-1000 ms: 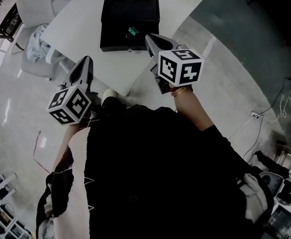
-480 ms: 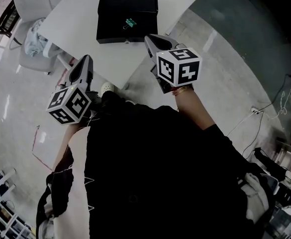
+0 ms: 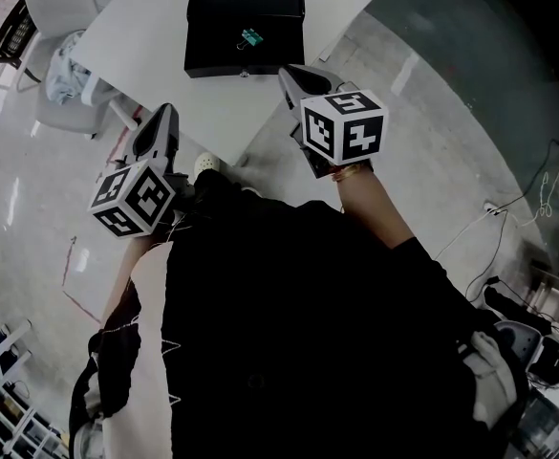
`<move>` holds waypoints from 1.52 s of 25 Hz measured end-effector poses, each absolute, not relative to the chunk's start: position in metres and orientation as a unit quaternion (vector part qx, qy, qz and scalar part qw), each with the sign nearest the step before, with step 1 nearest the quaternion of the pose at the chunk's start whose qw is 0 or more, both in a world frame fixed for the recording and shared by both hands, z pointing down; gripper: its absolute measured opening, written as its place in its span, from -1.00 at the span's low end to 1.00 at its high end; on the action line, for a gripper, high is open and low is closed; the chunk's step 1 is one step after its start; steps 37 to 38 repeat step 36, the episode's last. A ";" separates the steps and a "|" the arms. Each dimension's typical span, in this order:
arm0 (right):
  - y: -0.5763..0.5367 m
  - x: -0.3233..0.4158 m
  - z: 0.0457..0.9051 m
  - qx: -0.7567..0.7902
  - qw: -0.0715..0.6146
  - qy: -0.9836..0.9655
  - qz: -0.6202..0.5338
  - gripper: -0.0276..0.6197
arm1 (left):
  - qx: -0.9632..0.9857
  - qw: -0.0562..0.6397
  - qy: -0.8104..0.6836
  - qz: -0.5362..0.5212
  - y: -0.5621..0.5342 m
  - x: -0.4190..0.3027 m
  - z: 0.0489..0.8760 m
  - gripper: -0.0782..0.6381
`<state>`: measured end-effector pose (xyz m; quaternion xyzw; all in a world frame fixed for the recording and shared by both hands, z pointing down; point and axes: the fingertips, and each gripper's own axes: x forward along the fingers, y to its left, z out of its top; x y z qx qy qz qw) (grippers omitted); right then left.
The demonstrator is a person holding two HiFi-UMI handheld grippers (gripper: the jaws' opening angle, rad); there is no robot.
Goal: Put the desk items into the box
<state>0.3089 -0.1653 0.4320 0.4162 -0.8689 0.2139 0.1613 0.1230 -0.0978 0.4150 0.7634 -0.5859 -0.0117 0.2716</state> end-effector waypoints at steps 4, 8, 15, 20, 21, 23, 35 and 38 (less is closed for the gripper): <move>-0.166 0.311 0.433 0.420 0.163 -0.867 0.214 -0.90 | 0.764 0.272 -0.586 -0.012 -0.098 0.121 0.415 -0.75; -0.166 0.311 0.434 0.421 0.164 -0.866 0.213 -0.90 | 0.764 0.273 -0.585 -0.012 -0.099 0.120 0.415 -0.75; -0.165 0.314 0.436 0.426 0.167 -0.863 0.214 -0.90 | 0.766 0.271 -0.583 -0.012 -0.100 0.120 0.414 -0.75; -0.165 0.317 0.438 0.429 0.170 -0.860 0.215 -0.90 | 0.766 0.273 -0.582 -0.012 -0.101 0.120 0.416 -0.75; -0.166 0.316 0.439 0.430 0.171 -0.860 0.215 -0.90 | 0.766 0.274 -0.581 -0.012 -0.102 0.119 0.416 -0.75; -0.166 0.315 0.439 0.431 0.173 -0.859 0.215 -0.90 | 0.766 0.275 -0.581 -0.013 -0.103 0.117 0.416 -0.75; -0.189 0.309 0.459 0.444 0.188 -0.847 0.225 -0.90 | 0.754 0.290 -0.589 -0.017 -0.117 0.089 0.433 -0.75; -0.192 0.307 0.461 0.446 0.189 -0.845 0.226 -0.90 | 0.753 0.292 -0.589 -0.017 -0.119 0.085 0.436 -0.75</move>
